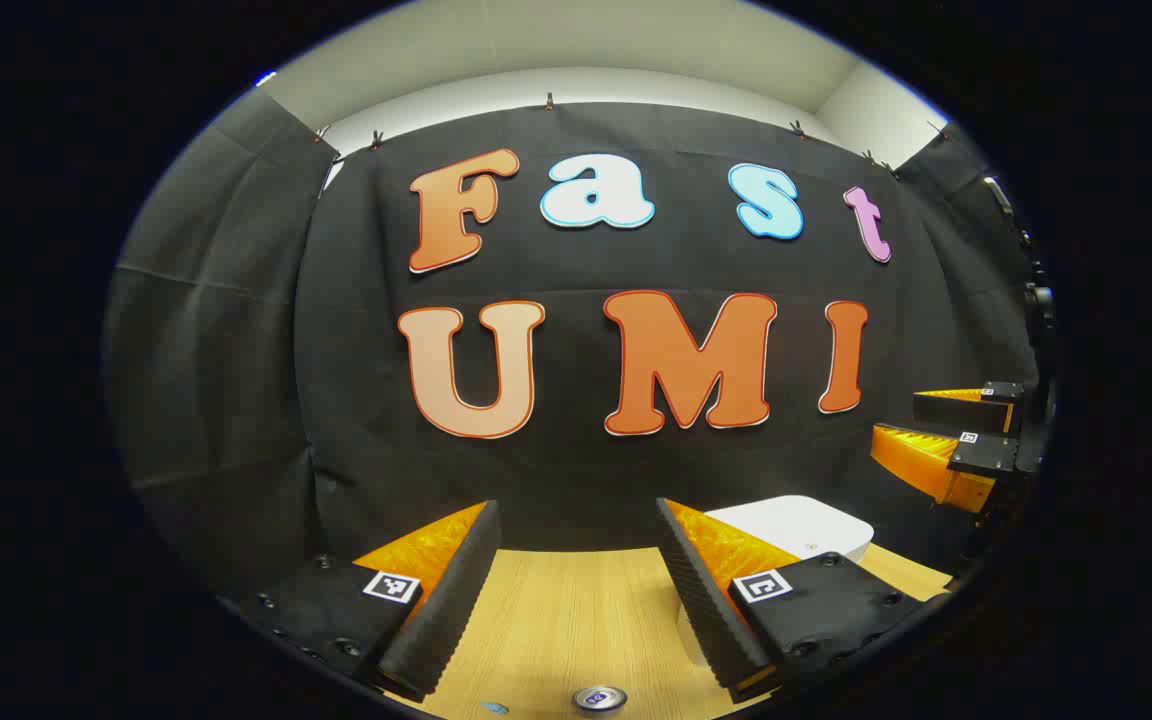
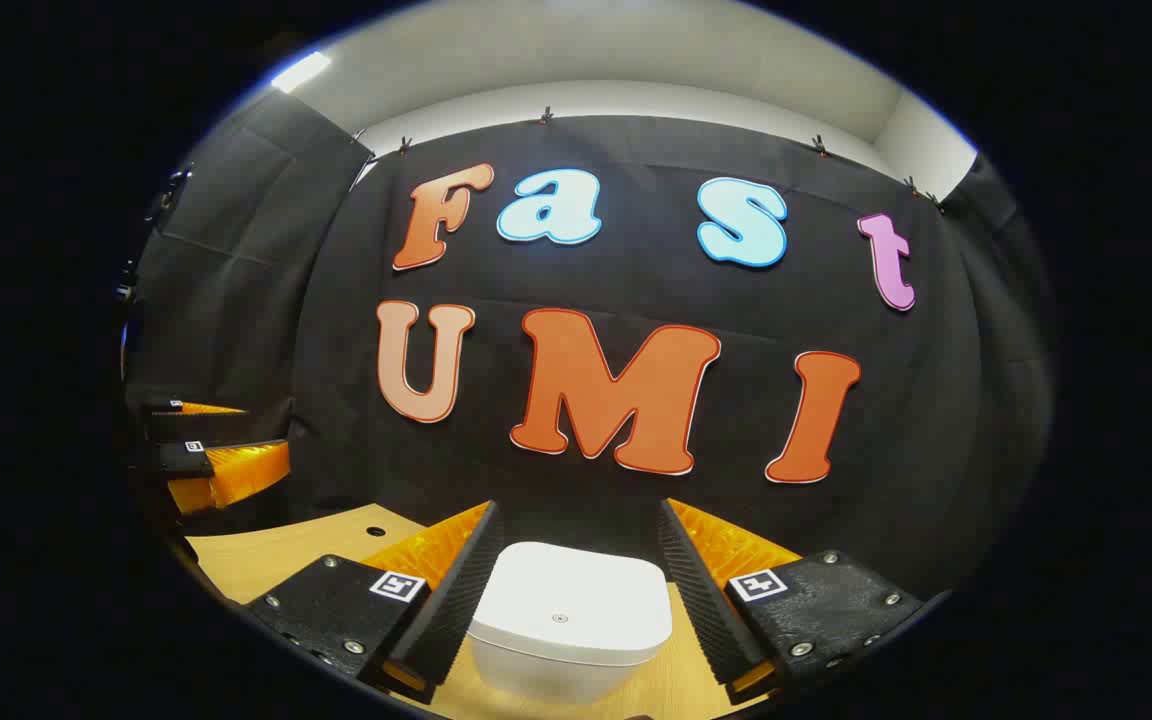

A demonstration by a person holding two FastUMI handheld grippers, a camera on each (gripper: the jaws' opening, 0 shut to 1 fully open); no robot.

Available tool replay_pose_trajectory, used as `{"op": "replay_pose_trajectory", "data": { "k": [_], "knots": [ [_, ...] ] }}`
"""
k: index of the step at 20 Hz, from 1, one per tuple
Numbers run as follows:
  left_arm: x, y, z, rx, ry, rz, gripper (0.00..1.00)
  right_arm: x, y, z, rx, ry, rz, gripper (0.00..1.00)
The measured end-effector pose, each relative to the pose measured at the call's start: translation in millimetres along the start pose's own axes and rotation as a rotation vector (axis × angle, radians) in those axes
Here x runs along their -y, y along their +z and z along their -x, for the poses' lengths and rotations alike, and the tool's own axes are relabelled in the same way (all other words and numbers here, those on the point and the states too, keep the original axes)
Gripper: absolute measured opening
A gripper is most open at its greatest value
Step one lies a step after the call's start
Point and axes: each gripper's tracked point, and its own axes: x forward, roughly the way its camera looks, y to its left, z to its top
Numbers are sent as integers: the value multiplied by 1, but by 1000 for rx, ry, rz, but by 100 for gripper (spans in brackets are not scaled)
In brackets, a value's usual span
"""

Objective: Press the lid of the desktop garbage bin to open it, pick up the crumpled paper on the desktop and throw it into the bin, then pick up the pop can on the desktop and drop it into the bin, and finally close the garbage bin lid.

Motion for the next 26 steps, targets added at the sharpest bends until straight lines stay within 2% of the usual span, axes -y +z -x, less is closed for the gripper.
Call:
{"op": "replay_pose_trajectory", "data": {
  "k": [3,5,10,14,17,19,20,21,23,25,26],
  "knots": [
    [-3,0,1,-3,16,-10,98,0,-1,-4,-7,15,-1,95],
    [-3,-1,4,-3,27,-12,98,2,-2,-5,-11,19,4,90],
    [-11,-4,8,-9,65,-21,98,5,-2,-12,-10,25,15,88],
    [-12,-8,11,-17,83,-30,98,9,-7,-21,-25,31,-6,74],
    [-14,-12,11,-29,99,-33,98,7,-11,-28,-35,56,-16,60],
    [-15,-16,11,-38,109,-33,98,6,-17,-33,-45,77,-20,42],
    [-15,-18,12,-42,116,-35,98,5,-22,-36,-56,83,-25,44],
    [-16,-19,11,-46,123,-38,98,5,-28,-38,-69,88,-29,27],
    [-18,-22,11,-53,136,-43,98,5,-39,-45,-99,87,-30,11],
    [-21,-25,12,-62,150,-47,98,2,-51,-48,-126,104,-43,1],
    [-22,-27,12,-67,156,-49,98,-1,-58,-50,-141,115,-52,1]
  ]
}}
